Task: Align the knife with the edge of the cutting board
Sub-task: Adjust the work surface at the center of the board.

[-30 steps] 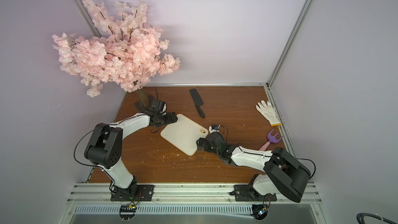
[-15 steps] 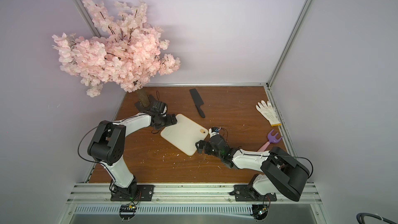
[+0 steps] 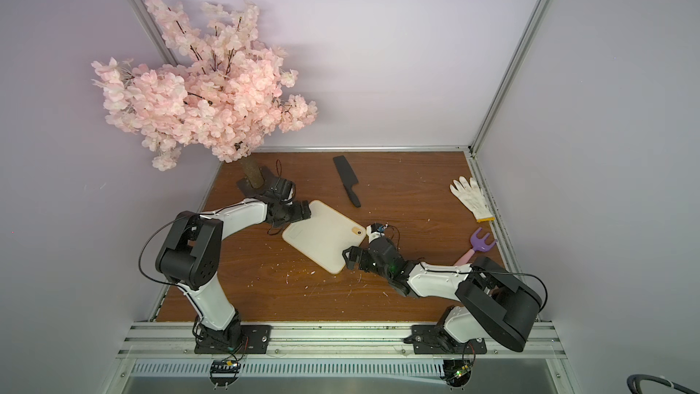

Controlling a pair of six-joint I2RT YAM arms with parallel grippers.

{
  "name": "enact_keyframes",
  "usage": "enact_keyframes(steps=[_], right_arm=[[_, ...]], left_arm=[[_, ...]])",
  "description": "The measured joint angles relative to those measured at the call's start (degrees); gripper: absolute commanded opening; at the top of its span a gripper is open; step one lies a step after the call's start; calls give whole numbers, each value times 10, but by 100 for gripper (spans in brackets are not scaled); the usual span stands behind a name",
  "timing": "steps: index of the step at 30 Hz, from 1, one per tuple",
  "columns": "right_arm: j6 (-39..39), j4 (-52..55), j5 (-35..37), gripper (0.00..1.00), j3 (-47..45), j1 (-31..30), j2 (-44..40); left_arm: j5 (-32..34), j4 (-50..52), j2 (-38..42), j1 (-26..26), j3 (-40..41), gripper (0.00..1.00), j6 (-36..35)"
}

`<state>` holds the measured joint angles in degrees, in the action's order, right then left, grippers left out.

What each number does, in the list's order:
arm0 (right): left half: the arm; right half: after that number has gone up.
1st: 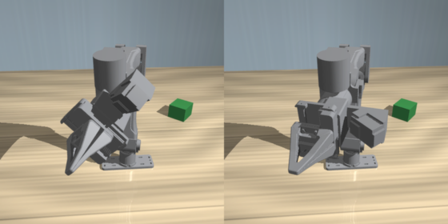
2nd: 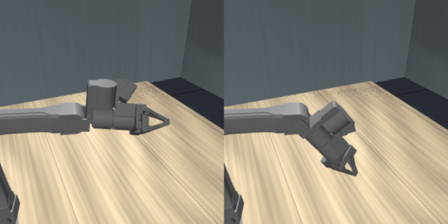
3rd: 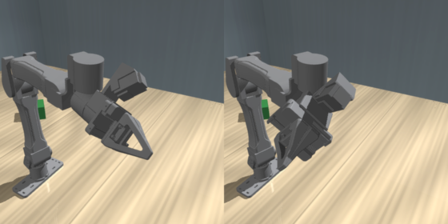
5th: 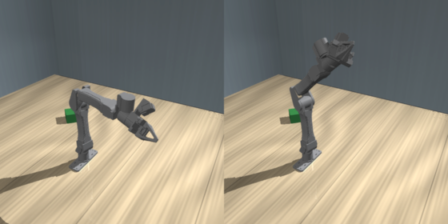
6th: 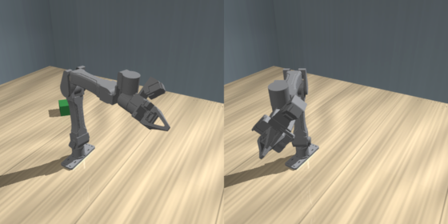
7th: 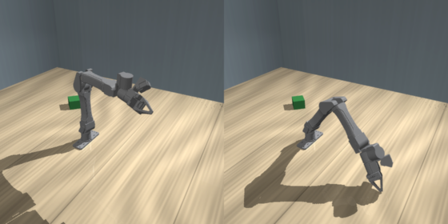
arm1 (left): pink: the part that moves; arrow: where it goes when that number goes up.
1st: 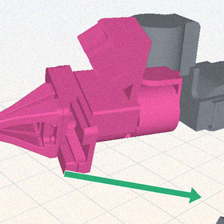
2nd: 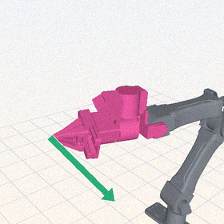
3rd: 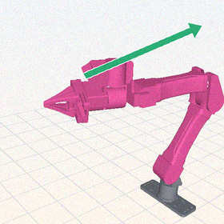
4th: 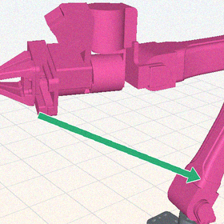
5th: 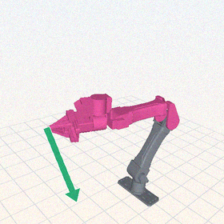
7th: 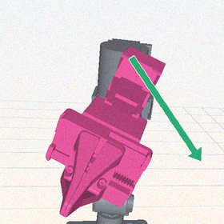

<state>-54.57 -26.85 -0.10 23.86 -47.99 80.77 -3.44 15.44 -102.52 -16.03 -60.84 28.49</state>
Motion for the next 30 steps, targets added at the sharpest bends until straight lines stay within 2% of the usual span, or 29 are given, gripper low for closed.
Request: enact_keyframes(steps=[17, 30], right_arm=[[7, 13, -25, 100, 33, 0, 22], [21, 29, -50, 100, 61, 19, 37]], left_arm=[[-5, -16, -1, -3, 6, 100, 0], [-37, -26, 71, -26, 88, 100, 20]])
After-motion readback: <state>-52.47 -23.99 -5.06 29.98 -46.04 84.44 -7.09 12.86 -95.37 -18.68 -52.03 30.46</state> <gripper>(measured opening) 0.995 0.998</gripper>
